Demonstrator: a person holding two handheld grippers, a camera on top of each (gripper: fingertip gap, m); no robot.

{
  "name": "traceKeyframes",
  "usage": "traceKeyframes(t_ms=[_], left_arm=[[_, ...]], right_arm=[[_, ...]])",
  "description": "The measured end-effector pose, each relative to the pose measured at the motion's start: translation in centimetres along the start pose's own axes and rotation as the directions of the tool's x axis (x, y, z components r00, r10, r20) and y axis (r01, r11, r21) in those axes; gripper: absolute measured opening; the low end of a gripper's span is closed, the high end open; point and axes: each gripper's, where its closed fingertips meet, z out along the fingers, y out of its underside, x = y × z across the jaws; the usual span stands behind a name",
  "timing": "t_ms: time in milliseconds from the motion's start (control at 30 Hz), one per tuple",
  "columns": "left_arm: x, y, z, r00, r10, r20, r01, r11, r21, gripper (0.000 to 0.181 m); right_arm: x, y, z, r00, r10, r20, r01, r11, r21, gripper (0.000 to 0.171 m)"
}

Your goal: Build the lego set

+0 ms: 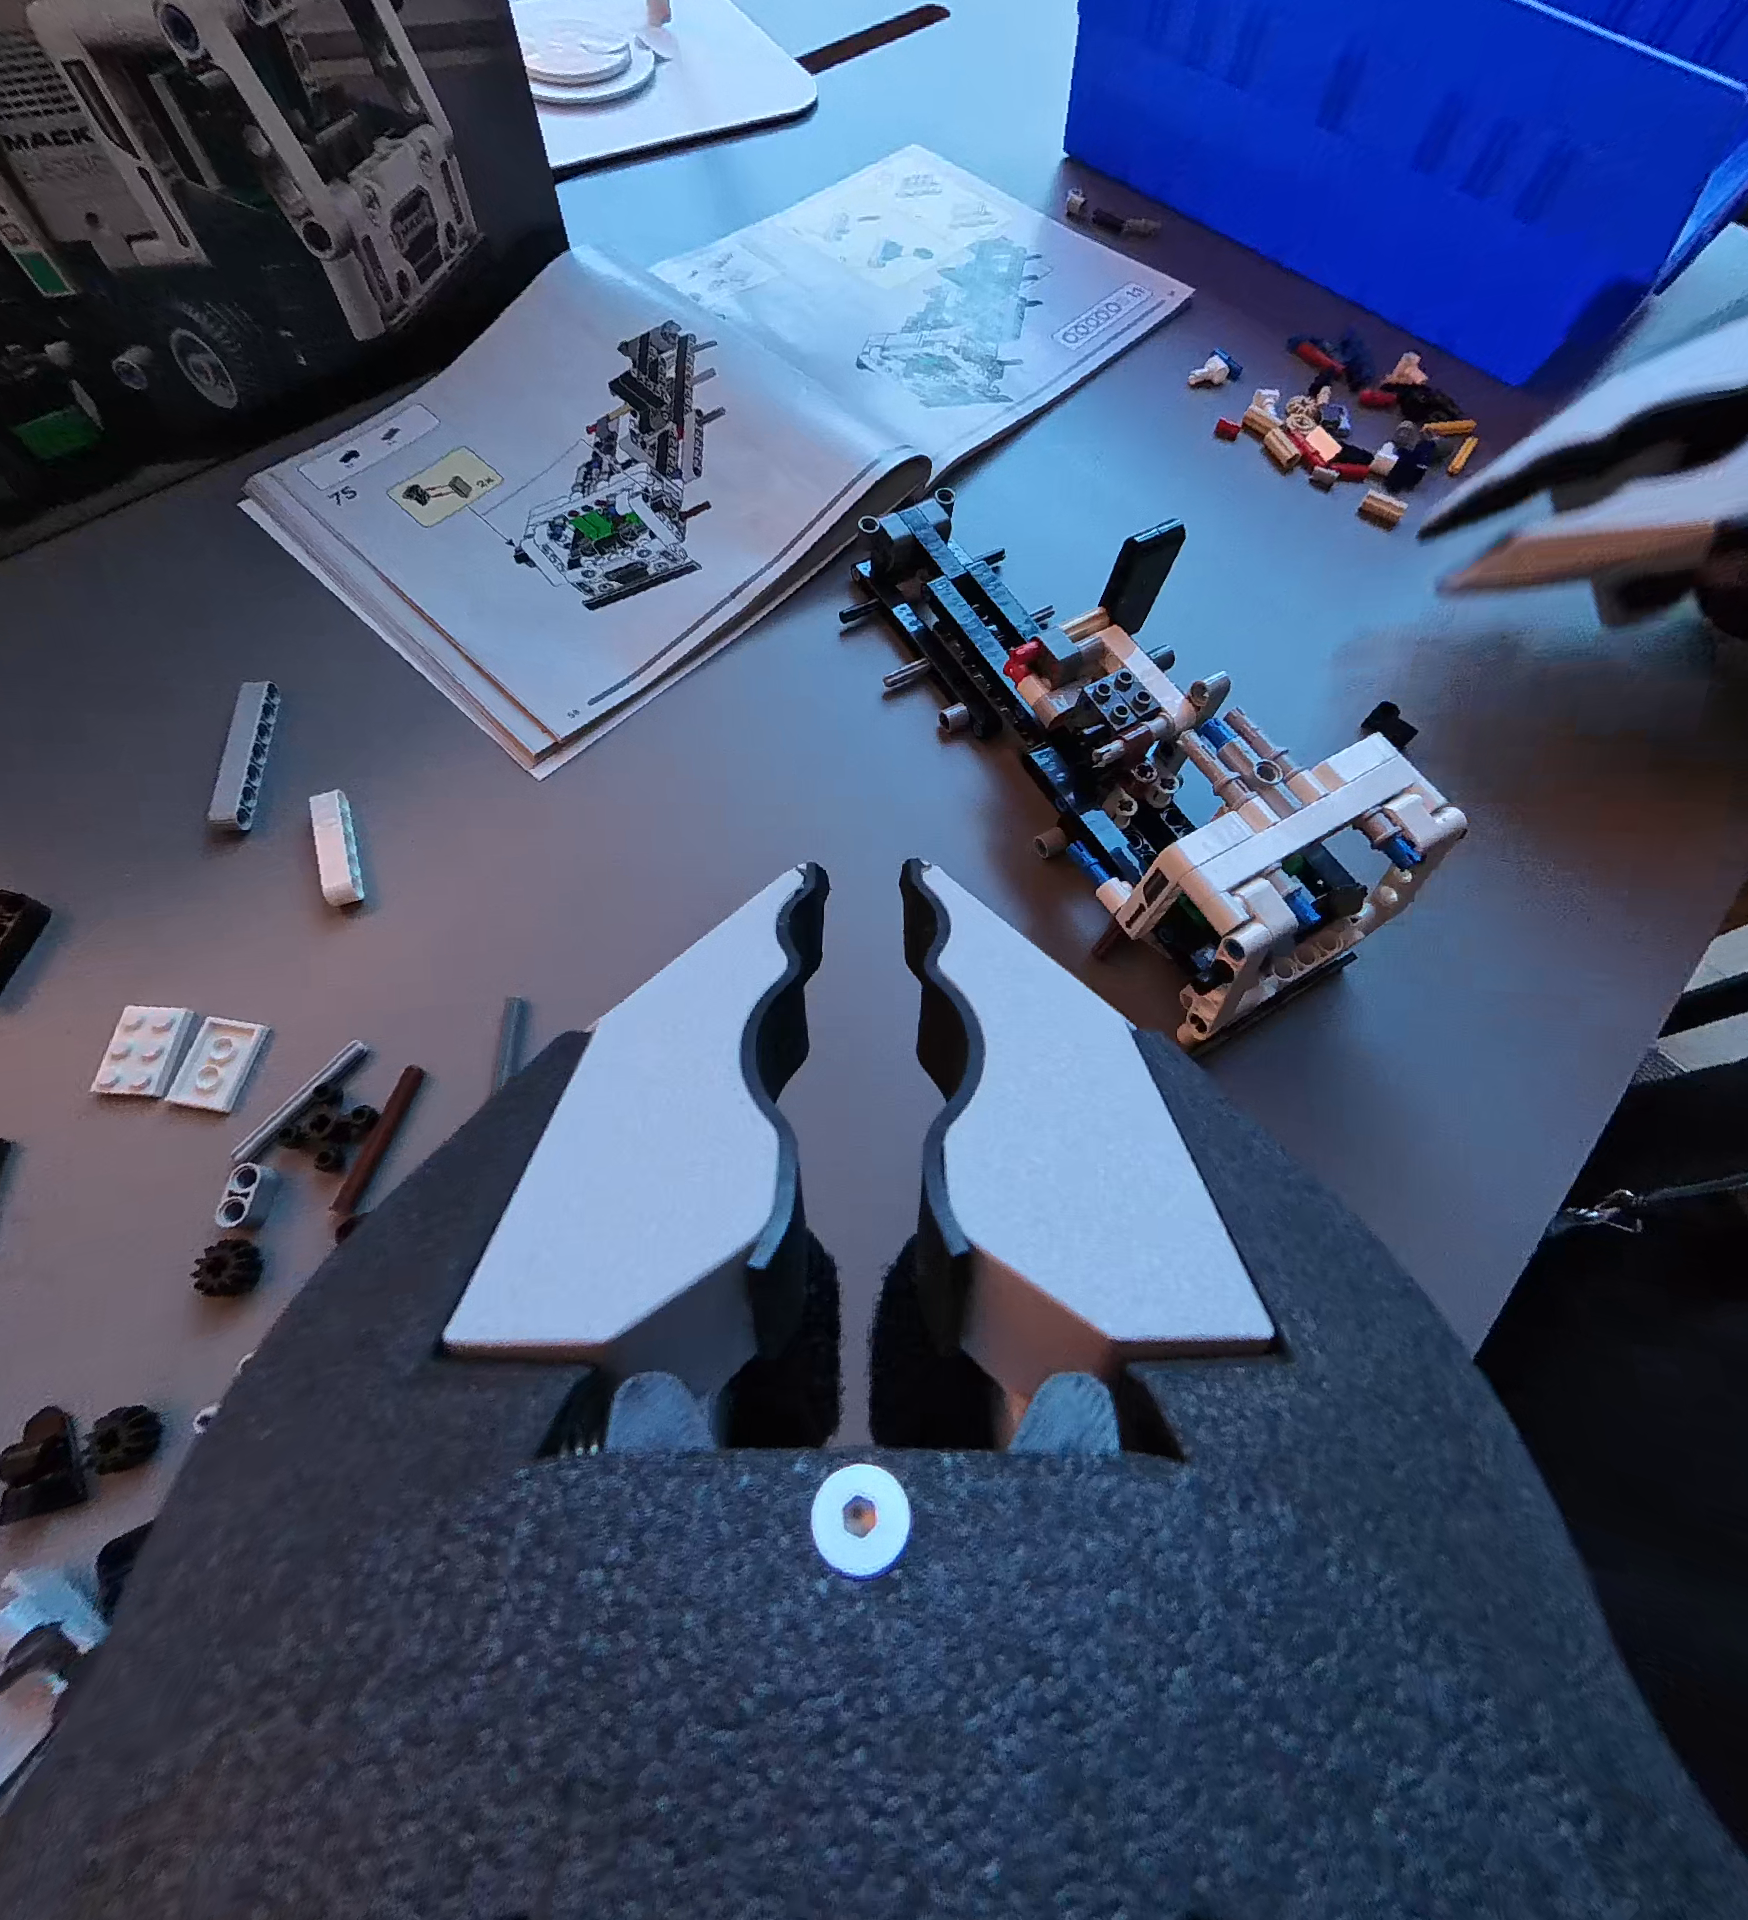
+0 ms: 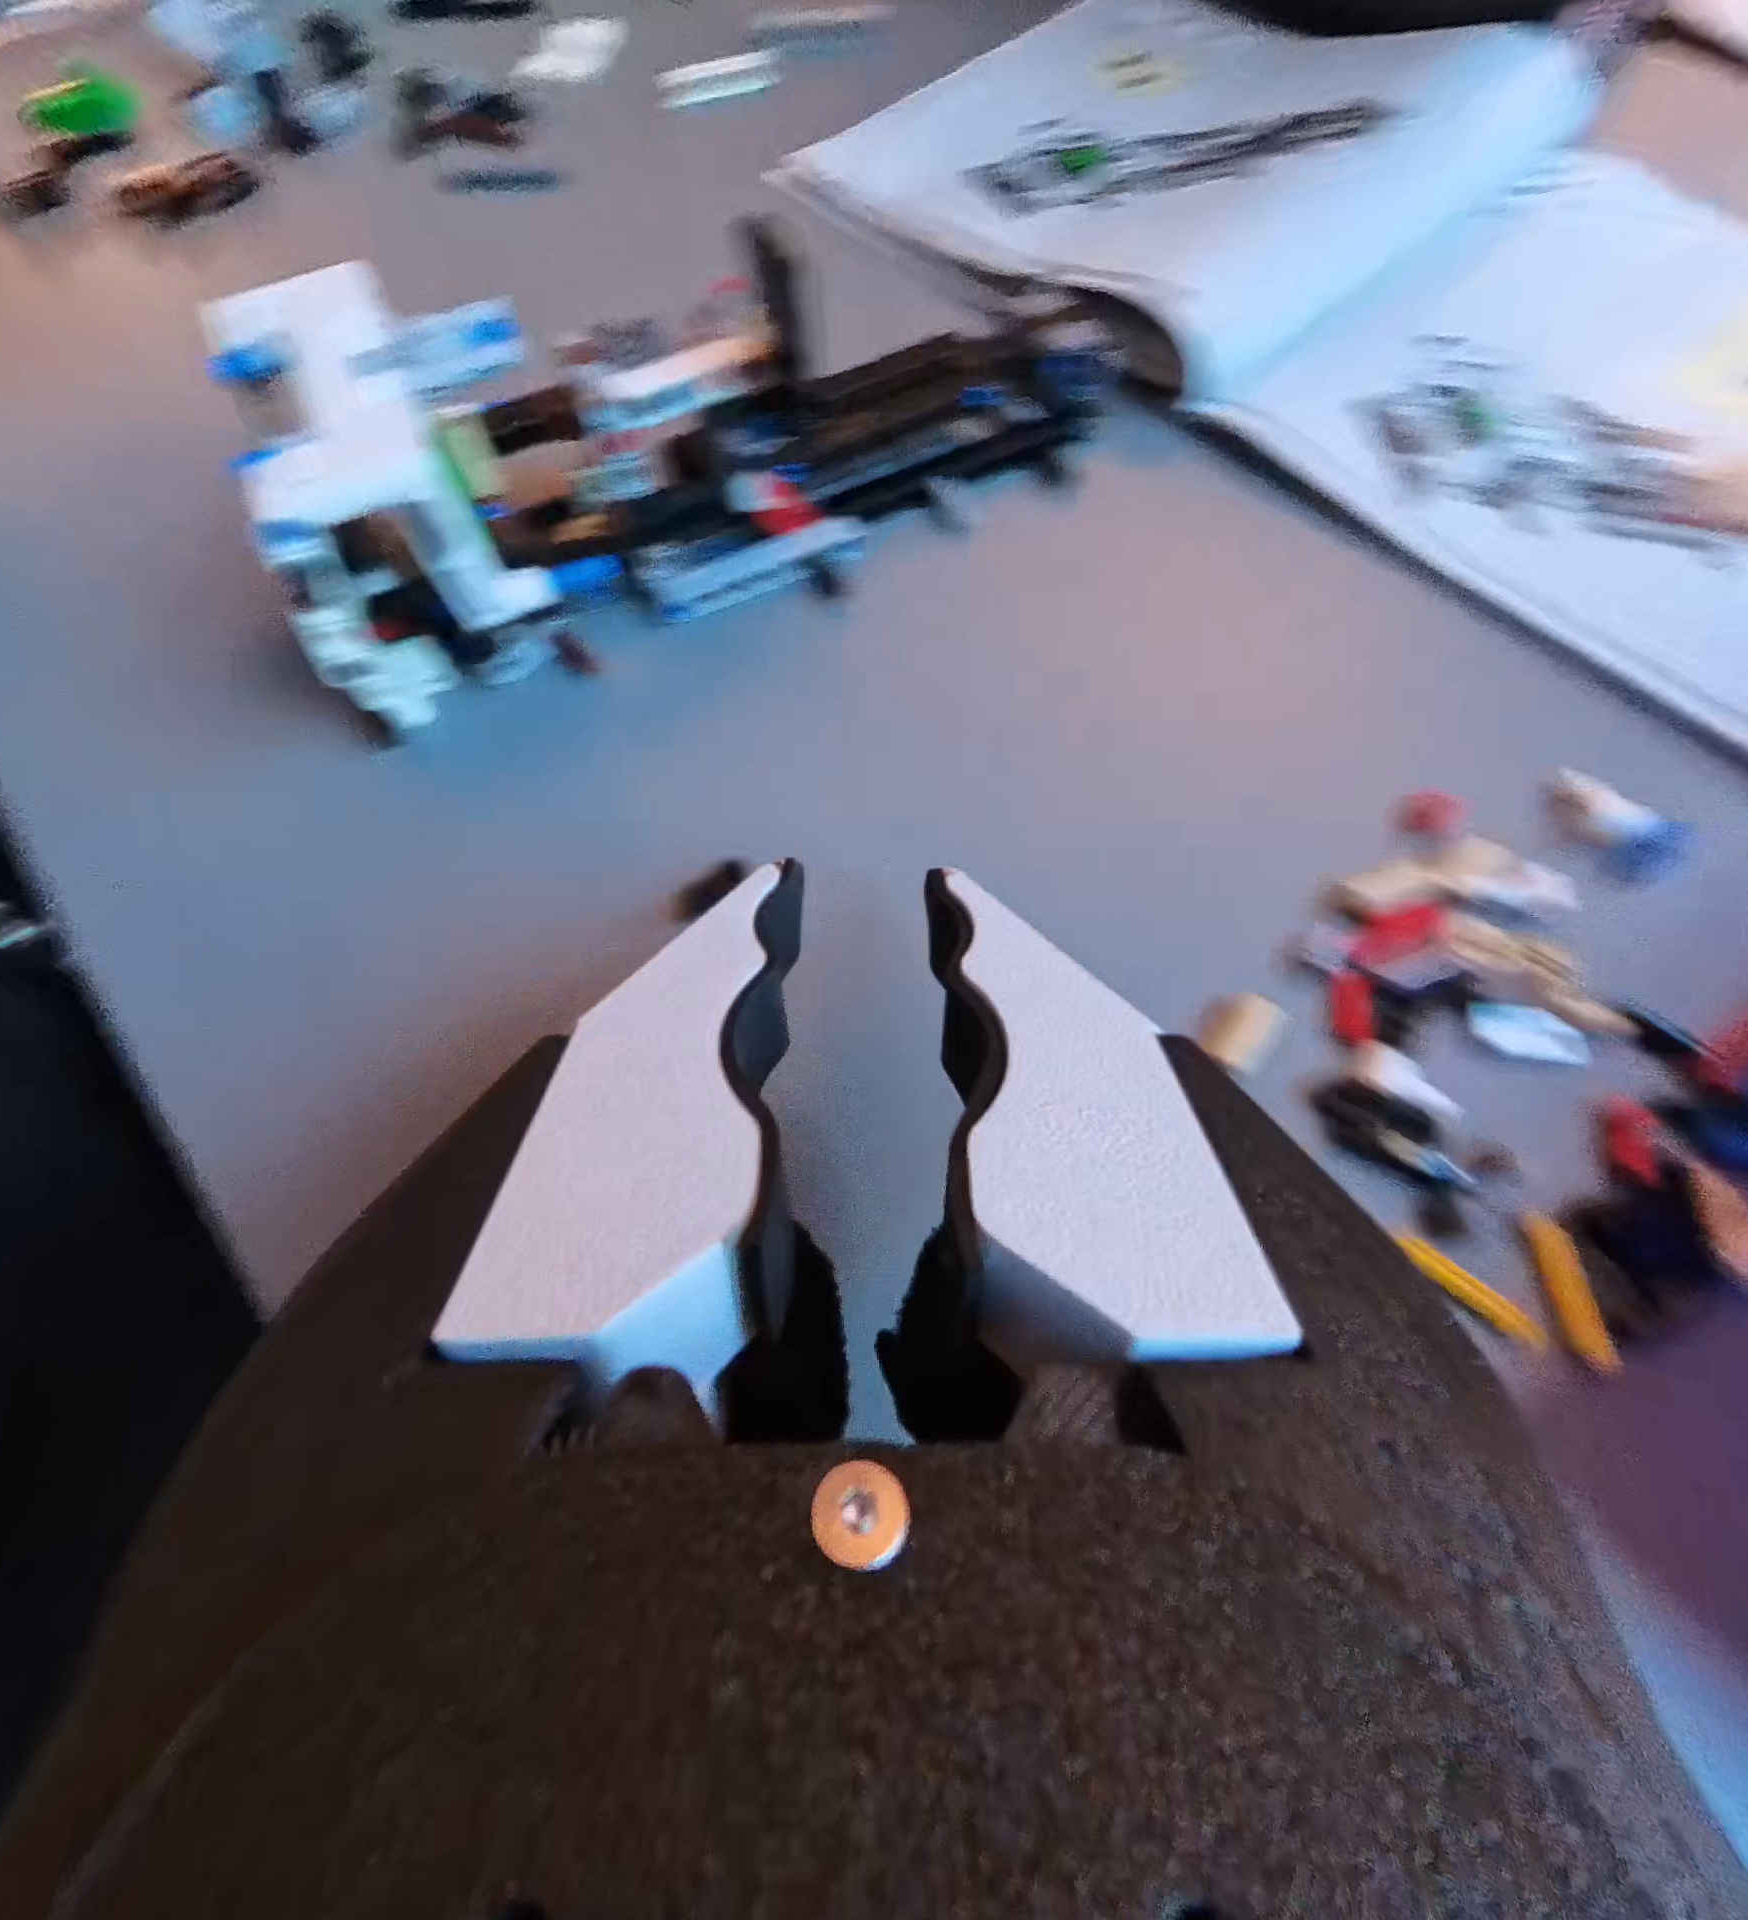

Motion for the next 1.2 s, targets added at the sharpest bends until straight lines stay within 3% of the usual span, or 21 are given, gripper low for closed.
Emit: traceKeyframes(t_ms=[67, 167, 267, 400, 600, 900, 1000, 1100, 1200], left_arm=[[0.1, 0.0, 0.3, 1.000, 0.004, -0.007, -0.004, 1.000, -0.006, 0.014], [0.2, -0.2, 0.9, 1.000, 0.010, -0.023, -0.011, 1.000, -0.015, 0.014], [0.3, -0.5, 1.6, 0.999, 0.024, -0.038, -0.024, 0.999, -0.023, 0.014], [0.1, -1.0, 2.4, 0.998, 0.029, -0.055, -0.031, 0.999, -0.026, 0.014], [-0.4, -1.5, 3.2, 0.997, 0.029, -0.068, -0.031, 0.999, -0.031, 0.014], [-0.6, -1.5, 3.6, 0.997, 0.027, -0.075, -0.030, 0.999, -0.034, 0.014], [-0.6, -1.5, 3.3, 0.997, 0.028, -0.074, -0.030, 0.999, -0.030, 0.014], [-0.4, -1.4, 3.1, 0.997, 0.027, -0.075, -0.029, 0.999, -0.023, 0.014], [0.0, -1.3, 2.8, 0.996, 0.030, -0.079, -0.032, 0.999, -0.015, 0.014]], right_arm=[[4.6, 0.7, -1.7, 0.971, 0.109, -0.215, -0.102, 0.994, 0.043, 0.023], [10.5, 3.0, -4.9, 0.826, 0.289, -0.485, -0.270, 0.956, 0.110, 0.023], [12.6, 3.7, -6.1, 0.733, 0.349, -0.583, -0.329, 0.933, 0.144, 0.023], [13.4, 4.6, -5.2, 0.716, 0.292, -0.634, -0.345, 0.938, 0.042, 0.022], [13.9, 5.1, -4.2, 0.730, 0.281, -0.624, -0.375, 0.927, -0.022, 0.019], [12.9, 3.7, -4.1, 0.764, 0.230, -0.603, -0.299, 0.954, -0.015, 0.015], [9.4, 2.1, -3.5, 0.846, 0.180, -0.501, -0.217, 0.976, -0.017, 0.015], [3.6, 1.4, -1.7, 0.954, 0.117, -0.276, -0.130, 0.991, -0.028, 0.015], [-0.4, 2.2, -0.6, 0.989, 0.042, -0.145, -0.053, 0.996, -0.071, 0.015]])
